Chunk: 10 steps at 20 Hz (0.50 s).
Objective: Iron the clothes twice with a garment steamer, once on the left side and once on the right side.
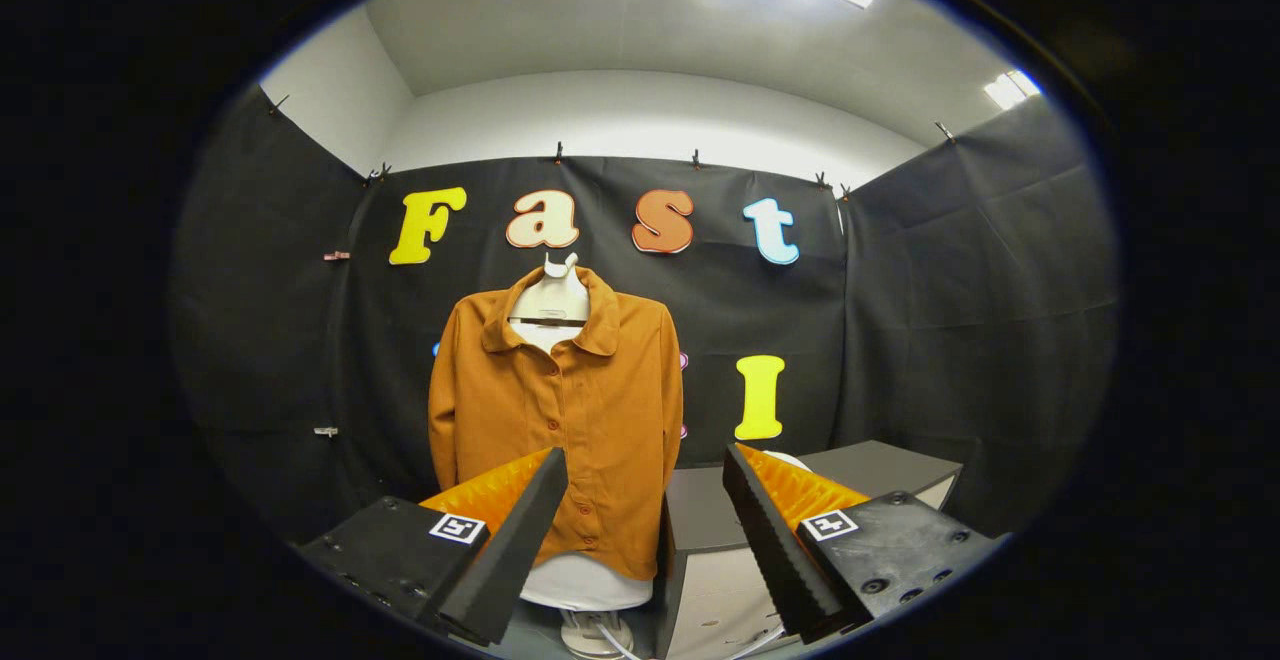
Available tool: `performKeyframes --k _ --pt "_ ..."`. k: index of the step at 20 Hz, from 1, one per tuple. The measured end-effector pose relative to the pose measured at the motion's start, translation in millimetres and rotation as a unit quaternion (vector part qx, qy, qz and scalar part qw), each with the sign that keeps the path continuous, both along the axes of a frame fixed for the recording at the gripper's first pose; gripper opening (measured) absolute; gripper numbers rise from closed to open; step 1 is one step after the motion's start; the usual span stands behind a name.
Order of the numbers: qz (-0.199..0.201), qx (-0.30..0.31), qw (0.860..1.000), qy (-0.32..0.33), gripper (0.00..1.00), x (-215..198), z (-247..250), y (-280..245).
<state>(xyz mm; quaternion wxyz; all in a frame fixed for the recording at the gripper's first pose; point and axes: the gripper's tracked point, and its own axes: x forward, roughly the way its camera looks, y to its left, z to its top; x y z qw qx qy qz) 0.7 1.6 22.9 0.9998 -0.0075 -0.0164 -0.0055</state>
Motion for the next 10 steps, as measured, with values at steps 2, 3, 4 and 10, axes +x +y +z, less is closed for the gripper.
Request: performKeyframes --k 2,3,4,10 --pt "-0.009 -0.004 1.0 -0.002 0.98 0 2 -2" --pt "-0.014 -0.007 1.0 0.0 0.99 0 2 -4" --pt "-0.023 -0.009 1.0 0.002 0.99 1 2 -8" --pt "-0.062 -0.023 0.997 0.031 0.99 20 -8 -45"
